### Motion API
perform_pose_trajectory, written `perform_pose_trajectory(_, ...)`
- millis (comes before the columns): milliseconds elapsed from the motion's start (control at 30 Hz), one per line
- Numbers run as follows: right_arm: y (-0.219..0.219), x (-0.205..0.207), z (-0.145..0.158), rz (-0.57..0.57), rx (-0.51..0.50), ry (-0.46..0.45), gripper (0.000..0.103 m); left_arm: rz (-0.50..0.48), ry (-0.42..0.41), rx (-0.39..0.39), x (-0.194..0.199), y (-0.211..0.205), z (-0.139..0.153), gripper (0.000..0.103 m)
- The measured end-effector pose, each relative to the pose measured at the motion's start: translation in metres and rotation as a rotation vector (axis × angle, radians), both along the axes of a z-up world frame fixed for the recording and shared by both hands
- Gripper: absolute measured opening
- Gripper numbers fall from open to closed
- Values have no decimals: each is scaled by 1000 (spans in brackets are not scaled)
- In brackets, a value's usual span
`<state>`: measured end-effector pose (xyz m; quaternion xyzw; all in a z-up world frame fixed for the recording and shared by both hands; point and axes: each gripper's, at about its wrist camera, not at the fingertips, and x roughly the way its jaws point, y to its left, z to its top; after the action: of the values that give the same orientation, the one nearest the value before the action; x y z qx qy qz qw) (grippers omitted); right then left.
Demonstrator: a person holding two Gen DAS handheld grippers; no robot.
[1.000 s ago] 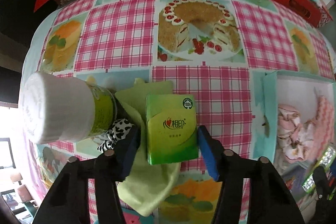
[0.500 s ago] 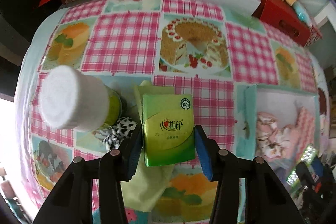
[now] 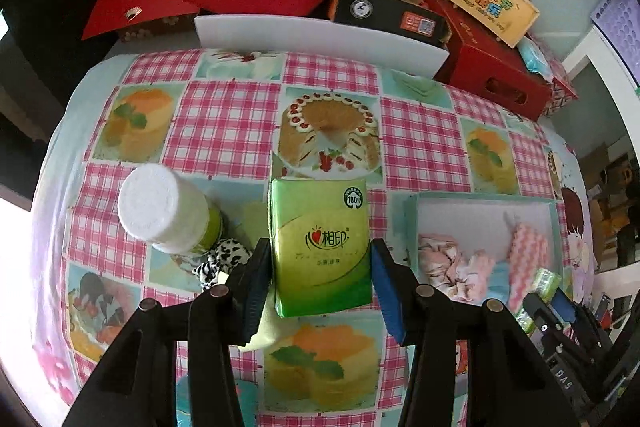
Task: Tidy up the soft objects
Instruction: 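Carry both green tissue packs over the tray with both grippers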
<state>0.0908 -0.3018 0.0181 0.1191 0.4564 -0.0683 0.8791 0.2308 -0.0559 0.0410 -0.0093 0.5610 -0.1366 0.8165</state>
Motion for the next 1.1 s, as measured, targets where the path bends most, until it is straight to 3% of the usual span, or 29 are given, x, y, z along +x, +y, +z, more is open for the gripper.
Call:
perform_pose_trajectory(267, -1, 0, -2, 6, 5, 10, 55, -61, 95, -19, -16, -9, -27, 50)
perform_pose_trajectory(467, -1, 1, -5, 8, 7, 18, 55, -94, 185, 24, -29, -21, -62, 50)
perform_pose_trajectory(767, 0, 2, -5, 16, 10, 20, 55, -49, 132, 22, -37, -6, -40, 55)
perform_pose_trajectory(900, 0, 2, -5, 15, 11, 20, 55, -84, 109, 13, -42, -12, -31, 55)
perform_pose_trajectory(1100, 0, 2, -4, 15, 13, 19, 55, -110, 154, 94, -37, -27, -59, 55)
